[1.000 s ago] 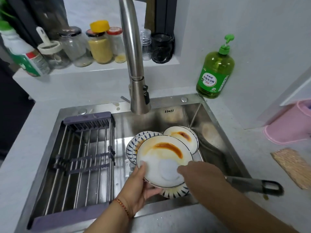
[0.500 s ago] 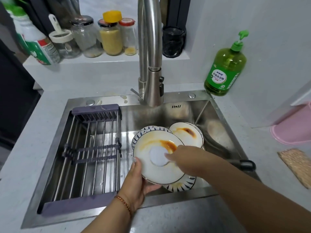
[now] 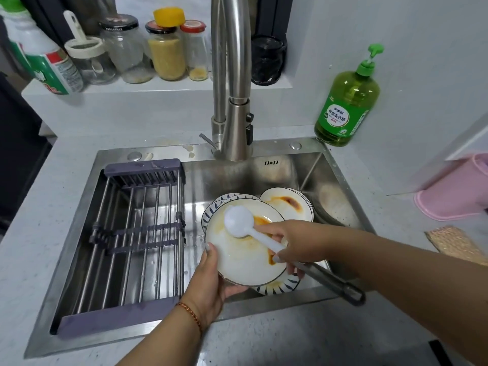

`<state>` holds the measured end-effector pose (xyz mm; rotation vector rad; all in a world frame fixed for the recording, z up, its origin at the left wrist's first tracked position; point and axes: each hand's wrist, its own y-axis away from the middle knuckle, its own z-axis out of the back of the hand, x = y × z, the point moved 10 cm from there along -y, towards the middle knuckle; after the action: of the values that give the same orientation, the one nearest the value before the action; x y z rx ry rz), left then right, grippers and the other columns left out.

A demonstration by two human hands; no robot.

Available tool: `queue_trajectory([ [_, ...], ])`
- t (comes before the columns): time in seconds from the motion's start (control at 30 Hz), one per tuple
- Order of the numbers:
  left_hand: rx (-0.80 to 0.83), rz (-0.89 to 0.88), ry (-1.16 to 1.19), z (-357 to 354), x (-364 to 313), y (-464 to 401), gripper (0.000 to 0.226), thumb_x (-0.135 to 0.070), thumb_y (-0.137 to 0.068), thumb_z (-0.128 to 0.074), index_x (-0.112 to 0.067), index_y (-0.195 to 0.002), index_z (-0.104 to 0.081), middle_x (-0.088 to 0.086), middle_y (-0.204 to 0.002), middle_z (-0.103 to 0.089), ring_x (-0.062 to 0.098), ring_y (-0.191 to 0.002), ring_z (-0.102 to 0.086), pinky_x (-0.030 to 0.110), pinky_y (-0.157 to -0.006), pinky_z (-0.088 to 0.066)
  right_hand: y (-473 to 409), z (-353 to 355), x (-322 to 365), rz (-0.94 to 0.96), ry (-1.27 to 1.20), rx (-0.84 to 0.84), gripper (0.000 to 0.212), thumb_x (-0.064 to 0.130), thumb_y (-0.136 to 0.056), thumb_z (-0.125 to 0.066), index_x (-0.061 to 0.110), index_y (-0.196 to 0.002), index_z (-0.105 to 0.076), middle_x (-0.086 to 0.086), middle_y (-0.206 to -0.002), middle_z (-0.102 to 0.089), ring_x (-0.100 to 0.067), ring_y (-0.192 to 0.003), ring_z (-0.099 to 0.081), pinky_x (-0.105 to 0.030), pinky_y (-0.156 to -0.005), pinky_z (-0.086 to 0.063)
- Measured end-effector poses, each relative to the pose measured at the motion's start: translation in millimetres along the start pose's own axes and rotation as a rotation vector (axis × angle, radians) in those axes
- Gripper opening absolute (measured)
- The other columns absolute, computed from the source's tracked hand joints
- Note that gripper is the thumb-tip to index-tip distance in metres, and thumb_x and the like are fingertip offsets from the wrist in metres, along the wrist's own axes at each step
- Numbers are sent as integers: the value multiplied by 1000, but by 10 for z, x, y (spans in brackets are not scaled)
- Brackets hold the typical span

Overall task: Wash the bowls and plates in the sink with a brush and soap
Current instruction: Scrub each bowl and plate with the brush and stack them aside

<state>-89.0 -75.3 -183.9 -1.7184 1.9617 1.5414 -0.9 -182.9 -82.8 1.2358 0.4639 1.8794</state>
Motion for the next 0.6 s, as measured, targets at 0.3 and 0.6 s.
queue_trajectory([
  [0.3, -20, 11, 1, 19, 13, 2, 65, -66, -77, -40, -32, -132, -50, 3, -120, -67, 23, -99, -70, 44, -68, -58, 50, -206, -149, -156, -56, -112, 35, 36, -102, -34, 34, -134, -48, 4, -69, -53, -10, -35, -50, -25, -41, -51],
  [0.6, -21, 10, -16, 10, 12, 13, 66, -66, -78, -38, -31, -133, -50, 4, -120, -67, 24, -101, -68, 45, -67, -58, 51, -39, -81, -231, -286, -236, 40, 35, -102, -36, 1, -117, -52, -9, -49, -51, -19, -26, -47, -21, -30, -39],
])
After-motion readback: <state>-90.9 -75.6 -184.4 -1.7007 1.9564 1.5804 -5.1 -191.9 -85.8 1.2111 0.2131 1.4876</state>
